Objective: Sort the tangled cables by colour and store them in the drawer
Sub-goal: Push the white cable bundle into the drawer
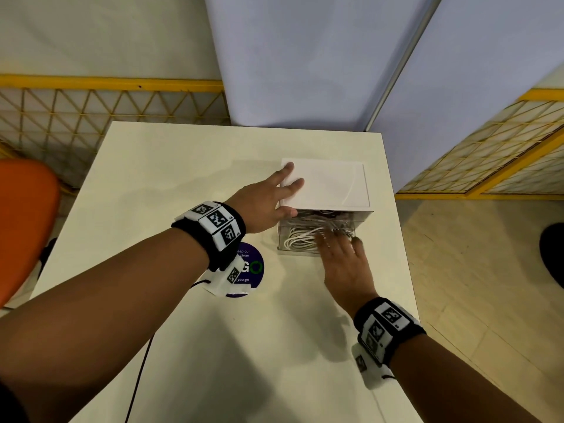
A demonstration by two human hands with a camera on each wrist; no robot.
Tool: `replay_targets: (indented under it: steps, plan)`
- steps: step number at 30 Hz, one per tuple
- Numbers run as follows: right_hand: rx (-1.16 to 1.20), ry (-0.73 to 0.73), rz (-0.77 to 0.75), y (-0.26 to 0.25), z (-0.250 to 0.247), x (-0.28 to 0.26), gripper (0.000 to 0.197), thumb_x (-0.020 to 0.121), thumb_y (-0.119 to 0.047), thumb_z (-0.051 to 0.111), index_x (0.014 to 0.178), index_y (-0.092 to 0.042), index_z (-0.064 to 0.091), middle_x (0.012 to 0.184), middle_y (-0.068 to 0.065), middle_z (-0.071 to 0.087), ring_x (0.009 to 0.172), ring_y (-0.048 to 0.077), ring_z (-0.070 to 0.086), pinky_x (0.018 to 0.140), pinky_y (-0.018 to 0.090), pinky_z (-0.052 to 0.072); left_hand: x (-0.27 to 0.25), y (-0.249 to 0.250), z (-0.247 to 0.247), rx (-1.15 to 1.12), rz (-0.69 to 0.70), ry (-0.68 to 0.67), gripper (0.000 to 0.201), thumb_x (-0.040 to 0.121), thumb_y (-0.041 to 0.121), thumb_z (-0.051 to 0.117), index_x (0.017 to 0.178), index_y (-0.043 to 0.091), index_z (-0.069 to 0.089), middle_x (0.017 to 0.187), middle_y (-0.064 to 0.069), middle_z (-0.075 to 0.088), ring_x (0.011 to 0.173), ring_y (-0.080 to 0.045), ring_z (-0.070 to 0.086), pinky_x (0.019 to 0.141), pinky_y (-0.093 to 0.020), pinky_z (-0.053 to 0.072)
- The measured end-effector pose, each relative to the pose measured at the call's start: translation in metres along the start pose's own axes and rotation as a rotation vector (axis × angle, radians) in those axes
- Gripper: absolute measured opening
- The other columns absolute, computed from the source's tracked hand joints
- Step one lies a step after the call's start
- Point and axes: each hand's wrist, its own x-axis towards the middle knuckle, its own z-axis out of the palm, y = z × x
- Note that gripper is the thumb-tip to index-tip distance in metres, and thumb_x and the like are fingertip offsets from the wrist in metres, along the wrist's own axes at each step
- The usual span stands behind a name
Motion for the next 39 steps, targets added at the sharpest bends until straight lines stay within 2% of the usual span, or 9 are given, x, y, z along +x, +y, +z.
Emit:
replay_targets:
  steps: [3,6,11,15,25,29,33,36,39]
  plan:
    - [0.262,0.168,0.39,0.012,-0.011,-0.01,0.027,0.086,-0.008,0.057,0.113,-0.009,0.063,0.105,0.012,0.062,0.093,0.033,0.057,0.077,0.041,0.042,0.0,-0.001,0.002,-0.006,0.014,0.008,0.065,0.101,0.047,0.049,0.157,0.037,0.018,0.166,0.014,-0.012,0.149,-0.018,0.027,0.115,-0.041,0.033]
    - [0.608,0.166,0.783,0.03,-0.01,-0.014,0.017,0.094,-0.013,0.059,0.108,-0.011,0.067,0.102,0.006,0.069,0.092,0.028,0.064,0.078,0.036,0.05,0.001,-0.003,0.004,-0.016,0.019,0.016,0.065,0.101,0.047,0.049,0.157,0.036,0.019,0.166,0.014,-0.011,0.149,-0.017,0.026,0.115,-0.041,0.033]
    - [0.908,0.041,0.868,0.043,-0.007,-0.007,0.011,0.088,-0.008,0.067,0.09,-0.015,0.075,0.078,-0.004,0.072,0.074,0.013,0.066,0.064,0.014,0.045,0.002,-0.004,0.004,-0.024,0.025,0.021,0.065,0.1,0.047,0.05,0.157,0.037,0.02,0.166,0.014,-0.011,0.149,-0.017,0.027,0.115,-0.042,0.033]
    - [0.926,0.036,0.886,0.047,-0.007,-0.005,0.009,0.085,-0.007,0.069,0.083,-0.014,0.071,0.072,-0.001,0.07,0.067,0.021,0.065,0.062,0.027,0.05,0.001,-0.004,0.005,-0.02,0.041,0.031,0.065,0.1,0.046,0.051,0.157,0.036,0.02,0.166,0.013,-0.01,0.15,-0.017,0.025,0.115,-0.041,0.034]
    - [0.515,-0.148,0.718,0.042,-0.006,0.006,0.013,0.087,-0.012,0.064,0.091,-0.018,0.075,0.094,0.006,0.067,0.086,0.03,0.062,0.068,0.034,0.049,0.0,-0.003,0.005,-0.014,0.036,0.037,0.065,0.1,0.047,0.051,0.157,0.036,0.021,0.166,0.013,-0.01,0.149,-0.018,0.027,0.114,-0.042,0.034]
    - [0.36,0.145,0.426,0.017,-0.021,0.013,0.02,0.081,-0.002,0.066,0.099,-0.008,0.072,0.093,0.012,0.066,0.082,0.036,0.06,0.063,0.038,0.051,0.0,-0.004,0.005,-0.028,0.039,0.042,0.065,0.1,0.046,0.051,0.157,0.036,0.021,0.166,0.014,-0.009,0.148,-0.018,0.03,0.113,-0.041,0.035]
    - [0.278,0.107,0.103,-0.017,-0.012,0.014,0.036,0.085,-0.007,0.063,0.121,-0.005,0.065,0.117,0.012,0.065,0.104,0.031,0.059,0.083,0.042,0.053,0.0,-0.003,0.005,-0.022,0.032,0.04,0.065,0.1,0.046,0.051,0.157,0.037,0.02,0.166,0.014,-0.01,0.148,-0.018,0.03,0.113,-0.042,0.035]
    - [0.2,-0.004,0.09,-0.029,0.003,0.006,0.045,0.088,-0.02,0.065,0.129,-0.002,0.06,0.126,0.014,0.063,0.116,0.032,0.06,0.094,0.045,0.053,-0.001,-0.002,0.004,-0.01,0.039,0.038,0.065,0.101,0.045,0.05,0.157,0.035,0.02,0.167,0.011,-0.01,0.147,-0.02,0.031,0.113,-0.042,0.036]
    - [0.146,-0.083,0.087,-0.033,0.013,0.002,0.05,0.095,-0.031,0.046,0.133,-0.001,0.057,0.133,0.016,0.06,0.123,0.033,0.057,0.101,0.046,0.049,0.0,-0.003,0.005,-0.001,0.041,0.046,0.065,0.1,0.046,0.05,0.157,0.035,0.02,0.167,0.011,-0.009,0.147,-0.021,0.031,0.112,-0.043,0.037]
